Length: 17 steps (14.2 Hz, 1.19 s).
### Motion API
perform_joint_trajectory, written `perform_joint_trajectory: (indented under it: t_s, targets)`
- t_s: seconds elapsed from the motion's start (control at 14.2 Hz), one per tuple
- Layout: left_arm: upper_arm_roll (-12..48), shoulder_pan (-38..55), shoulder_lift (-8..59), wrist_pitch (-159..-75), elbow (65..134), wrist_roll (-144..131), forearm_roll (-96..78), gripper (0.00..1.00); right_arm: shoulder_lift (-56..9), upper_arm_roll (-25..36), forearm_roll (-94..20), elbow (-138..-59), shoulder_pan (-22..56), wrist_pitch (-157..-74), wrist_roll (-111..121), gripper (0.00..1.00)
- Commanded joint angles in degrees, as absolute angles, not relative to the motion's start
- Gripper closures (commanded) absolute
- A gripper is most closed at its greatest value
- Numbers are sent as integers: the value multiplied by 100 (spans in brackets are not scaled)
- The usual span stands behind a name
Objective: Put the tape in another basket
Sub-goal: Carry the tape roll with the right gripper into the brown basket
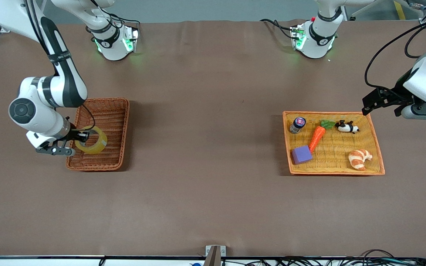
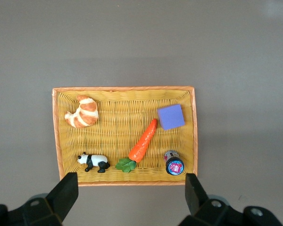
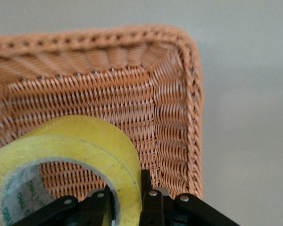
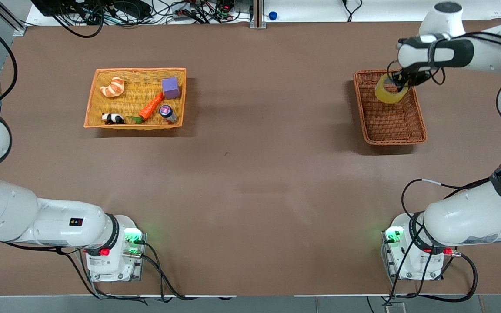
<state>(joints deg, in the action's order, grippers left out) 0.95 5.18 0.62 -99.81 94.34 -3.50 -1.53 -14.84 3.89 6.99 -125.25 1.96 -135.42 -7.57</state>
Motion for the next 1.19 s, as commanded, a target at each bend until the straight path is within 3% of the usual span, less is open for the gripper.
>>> perform_joint_trajectory:
  t_s: [0.0,0.35,0.56,0.63,0.7,0.91,1.12]
  targets:
    - [105,510,114,-9862,9255,-273,-123,0,-1160,264,765,-13068,79,-13903,-729,99]
    - [105,492,105,-9844,9255,-246,-123,0,-1204,264,765,-13482,61,-14501,-729,90]
    - [105,501,114,-9844,9255,-246,-123,0,-1283,264,773,-13491,62,-14581,-721,73]
    - [105,501,123,-9852,9255,-246,-123,0,-1301,264,773,-13491,62,-14581,-721,66]
    - [105,501,123,-9853,9264,-246,-123,0,-1318,264,773,-13491,70,-14581,-721,52]
    - [105,501,132,-9853,9264,-246,-123,0,-1240,264,773,-13439,70,-14468,-747,3]
    - [105,510,149,-9853,9264,-255,-114,0,-775,264,765,-12975,62,-13784,-826,0]
